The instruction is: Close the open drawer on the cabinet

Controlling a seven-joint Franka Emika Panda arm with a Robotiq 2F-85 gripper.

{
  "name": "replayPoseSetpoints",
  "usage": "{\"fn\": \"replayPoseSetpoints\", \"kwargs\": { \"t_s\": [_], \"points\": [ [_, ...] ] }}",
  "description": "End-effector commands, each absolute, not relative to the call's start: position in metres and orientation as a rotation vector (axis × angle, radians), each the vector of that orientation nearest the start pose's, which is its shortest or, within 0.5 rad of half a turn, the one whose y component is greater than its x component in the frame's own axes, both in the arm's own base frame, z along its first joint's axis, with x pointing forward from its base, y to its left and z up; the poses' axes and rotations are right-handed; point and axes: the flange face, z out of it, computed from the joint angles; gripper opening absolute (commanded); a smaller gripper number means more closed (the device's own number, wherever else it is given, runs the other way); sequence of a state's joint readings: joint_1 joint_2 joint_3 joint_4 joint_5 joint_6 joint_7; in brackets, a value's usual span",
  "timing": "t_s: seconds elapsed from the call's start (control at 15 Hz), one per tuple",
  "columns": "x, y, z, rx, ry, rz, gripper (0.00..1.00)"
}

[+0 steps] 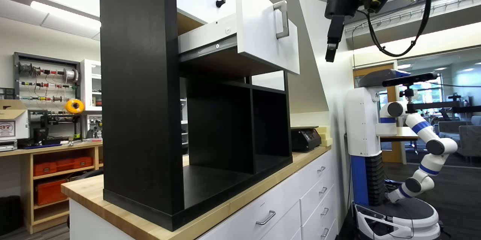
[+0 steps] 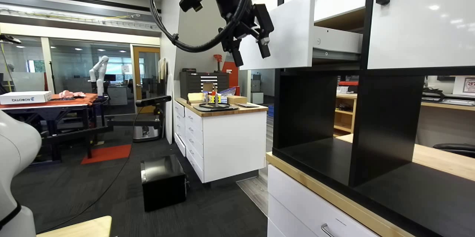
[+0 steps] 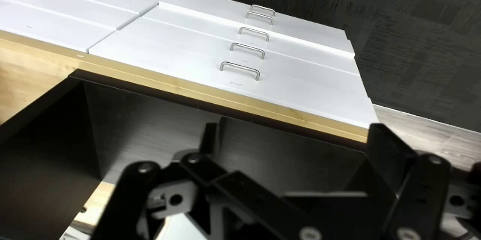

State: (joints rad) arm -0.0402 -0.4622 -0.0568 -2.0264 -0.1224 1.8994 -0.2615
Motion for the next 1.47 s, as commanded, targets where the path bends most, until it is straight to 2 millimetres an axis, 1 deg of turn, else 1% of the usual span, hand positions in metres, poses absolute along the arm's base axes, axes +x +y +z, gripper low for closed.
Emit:
{"fn": "replayPoseSetpoints", "kwargs": {
  "t_s": [0.0,0.33,0.67,1.13,1.4],
  "points": [
    [0.426,-0.037,0.687,-3.208,-0.269,-0.595,1.00],
    [0.428,-0.008,0.711,-3.182,-0.267,-0.719,1.00],
    [0.431,0.016,0.733,-3.148,-0.200,-0.878,1.00],
    [0.433,0.034,0.755,-3.055,-0.001,-1.085,1.00],
    [0.439,0.042,0.755,-3.013,0.078,-1.158,1.00]
  ]
}}
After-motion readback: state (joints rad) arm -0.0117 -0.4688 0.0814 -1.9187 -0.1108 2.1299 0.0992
